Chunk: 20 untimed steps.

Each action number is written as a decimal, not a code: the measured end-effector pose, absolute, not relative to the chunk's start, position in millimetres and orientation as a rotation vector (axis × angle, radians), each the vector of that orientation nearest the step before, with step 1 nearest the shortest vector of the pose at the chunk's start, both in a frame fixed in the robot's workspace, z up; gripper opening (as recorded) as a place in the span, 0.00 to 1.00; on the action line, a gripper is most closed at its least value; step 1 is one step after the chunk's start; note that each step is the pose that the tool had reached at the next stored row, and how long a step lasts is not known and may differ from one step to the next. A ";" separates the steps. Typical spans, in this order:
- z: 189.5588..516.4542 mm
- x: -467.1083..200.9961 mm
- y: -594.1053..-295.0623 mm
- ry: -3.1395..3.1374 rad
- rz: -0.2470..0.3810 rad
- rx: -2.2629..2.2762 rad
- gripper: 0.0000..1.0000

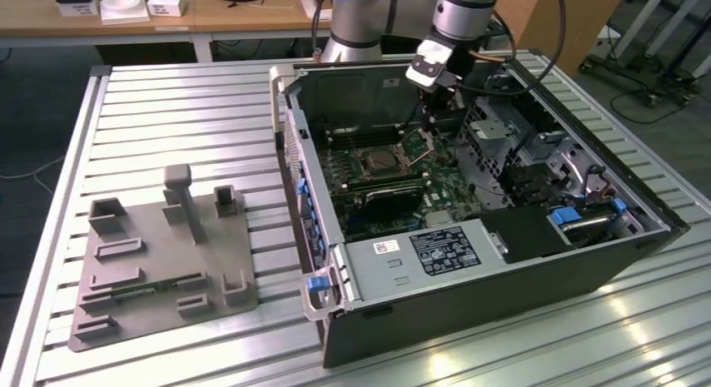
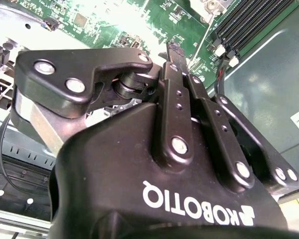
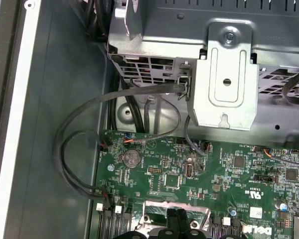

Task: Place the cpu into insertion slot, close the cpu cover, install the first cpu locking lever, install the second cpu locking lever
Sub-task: 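Close the cpu cover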

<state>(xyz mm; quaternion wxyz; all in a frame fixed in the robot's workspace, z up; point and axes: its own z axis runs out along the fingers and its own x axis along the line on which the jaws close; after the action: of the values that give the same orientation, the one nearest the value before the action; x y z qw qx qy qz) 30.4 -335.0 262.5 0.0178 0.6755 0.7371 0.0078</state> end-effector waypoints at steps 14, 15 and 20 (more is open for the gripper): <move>262.2 38.6 -334.7 2.290 0.024 2.098 0.10; 262.1 39.9 -334.6 2.290 0.024 2.098 0.10; 261.3 47.3 -334.2 2.290 0.024 2.099 0.10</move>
<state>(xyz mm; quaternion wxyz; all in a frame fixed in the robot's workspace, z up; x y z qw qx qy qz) 47.3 -334.2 261.3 0.0178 0.6755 0.7371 0.0078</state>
